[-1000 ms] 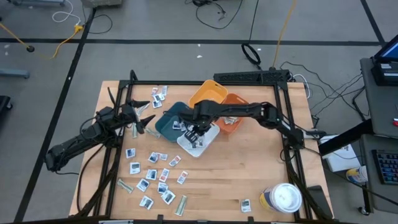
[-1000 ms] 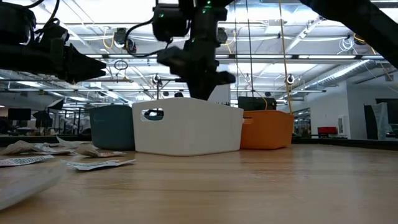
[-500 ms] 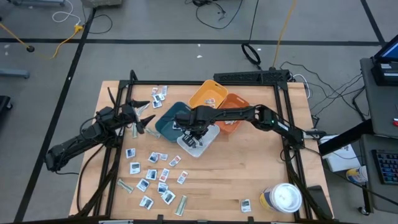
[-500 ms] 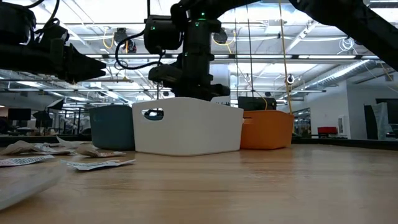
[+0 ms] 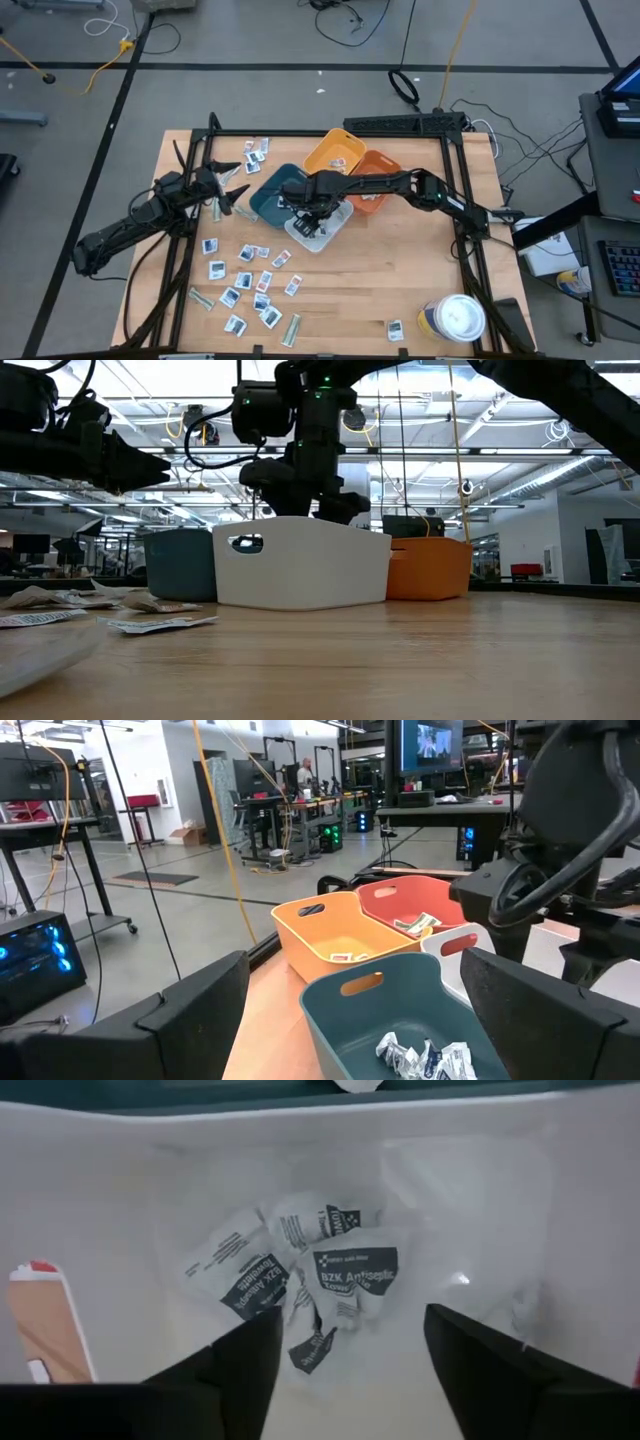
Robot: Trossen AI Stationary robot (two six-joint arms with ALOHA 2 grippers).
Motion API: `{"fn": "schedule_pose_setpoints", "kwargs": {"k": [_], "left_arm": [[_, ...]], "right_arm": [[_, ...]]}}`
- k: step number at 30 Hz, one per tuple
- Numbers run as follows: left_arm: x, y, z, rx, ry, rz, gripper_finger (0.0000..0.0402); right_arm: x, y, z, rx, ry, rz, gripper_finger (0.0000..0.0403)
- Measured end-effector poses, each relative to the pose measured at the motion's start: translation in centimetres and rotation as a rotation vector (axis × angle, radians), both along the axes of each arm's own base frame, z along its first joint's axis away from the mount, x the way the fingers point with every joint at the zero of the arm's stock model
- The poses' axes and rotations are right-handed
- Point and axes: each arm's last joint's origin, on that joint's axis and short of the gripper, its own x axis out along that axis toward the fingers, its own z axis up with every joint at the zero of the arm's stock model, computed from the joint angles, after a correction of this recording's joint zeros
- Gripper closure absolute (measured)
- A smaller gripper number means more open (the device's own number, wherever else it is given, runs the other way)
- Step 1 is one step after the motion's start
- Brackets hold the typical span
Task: Pick & Place First Aid Supplies
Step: Put the black towelette pack into the white bin
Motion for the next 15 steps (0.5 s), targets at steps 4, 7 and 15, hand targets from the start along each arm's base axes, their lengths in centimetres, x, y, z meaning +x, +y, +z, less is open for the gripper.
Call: {"fn": "schedule_pose_setpoints", "kwargs": {"k": [4, 7, 15], "left_arm": [[0.0, 0.0, 0.0, 0.000, 0.000, 0.000, 0.0034], [0.0, 0.0, 0.0, 0.000, 0.000, 0.000, 0.0034], [0.0, 0.0, 0.0, 0.000, 0.000, 0.000, 0.0034]], "right_arm": [[-0.5, 0.0, 1.3, -0.004, -0.008, 0.004, 0.0149], [-1.0, 0.2, 2.8, -0.003, -0.035, -0.042, 0.0150], [-2.8, 2.1, 6.5, -0.007, -0.054, -0.343, 0.0163]]}}
